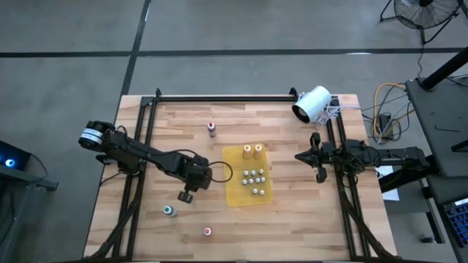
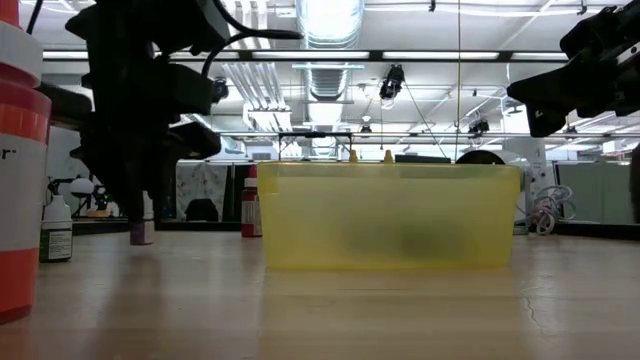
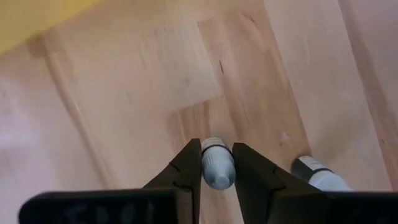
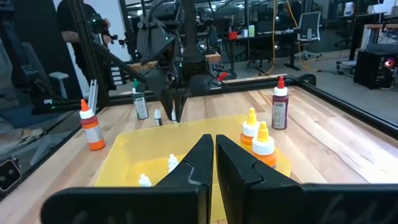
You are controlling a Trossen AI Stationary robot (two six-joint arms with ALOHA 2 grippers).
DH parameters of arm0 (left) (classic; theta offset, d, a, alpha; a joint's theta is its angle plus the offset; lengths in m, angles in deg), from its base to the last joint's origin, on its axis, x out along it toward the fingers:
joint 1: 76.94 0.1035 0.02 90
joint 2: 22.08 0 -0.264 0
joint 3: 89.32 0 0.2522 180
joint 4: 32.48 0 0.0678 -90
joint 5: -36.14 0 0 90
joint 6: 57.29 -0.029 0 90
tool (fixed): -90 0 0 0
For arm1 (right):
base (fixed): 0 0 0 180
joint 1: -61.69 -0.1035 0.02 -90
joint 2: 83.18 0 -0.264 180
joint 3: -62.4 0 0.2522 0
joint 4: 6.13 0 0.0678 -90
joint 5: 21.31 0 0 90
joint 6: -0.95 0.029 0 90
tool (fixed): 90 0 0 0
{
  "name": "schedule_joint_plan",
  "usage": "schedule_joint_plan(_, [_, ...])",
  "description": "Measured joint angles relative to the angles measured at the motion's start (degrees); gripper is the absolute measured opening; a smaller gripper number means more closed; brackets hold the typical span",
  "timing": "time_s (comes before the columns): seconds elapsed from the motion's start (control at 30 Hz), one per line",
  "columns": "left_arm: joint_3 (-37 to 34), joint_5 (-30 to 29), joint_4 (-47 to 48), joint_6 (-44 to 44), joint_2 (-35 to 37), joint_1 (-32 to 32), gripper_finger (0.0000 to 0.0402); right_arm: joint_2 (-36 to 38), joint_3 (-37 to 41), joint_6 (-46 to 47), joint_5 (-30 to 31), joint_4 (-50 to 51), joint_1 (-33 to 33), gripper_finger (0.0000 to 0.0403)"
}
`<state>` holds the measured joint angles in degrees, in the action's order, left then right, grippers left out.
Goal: Pick & Place food coloring
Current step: Put the small violet food coloring bottle into the yellow bin
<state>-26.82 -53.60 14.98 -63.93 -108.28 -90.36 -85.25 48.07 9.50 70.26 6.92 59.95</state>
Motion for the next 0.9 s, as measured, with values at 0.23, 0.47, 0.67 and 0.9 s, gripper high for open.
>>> schedule_joint_plan(0.23, [4.02,-1.64,3.65,-2.08,0.00,0.23,0.0050,0.00,-0.01,-0.10,0.00,-0.01,0.00,0.0013])
schedule_joint_plan(0.47, [10.90,-2.93,7.47,-4.81,0.00,1.51,0.0050,0.00,0.01,-0.12,0.01,0.00,0.00,0.0013])
schedule_joint_plan(0.67, [17.51,-2.93,7.41,-5.87,0.00,2.63,0.0050,0.00,-0.01,-0.04,0.01,0.00,0.00,0.0013])
schedule_joint_plan(0.9, [24.70,-2.89,7.35,-7.37,-4.66,3.62,0.0050,0.07,0.00,0.00,-0.01,0.02,0.00,0.0013])
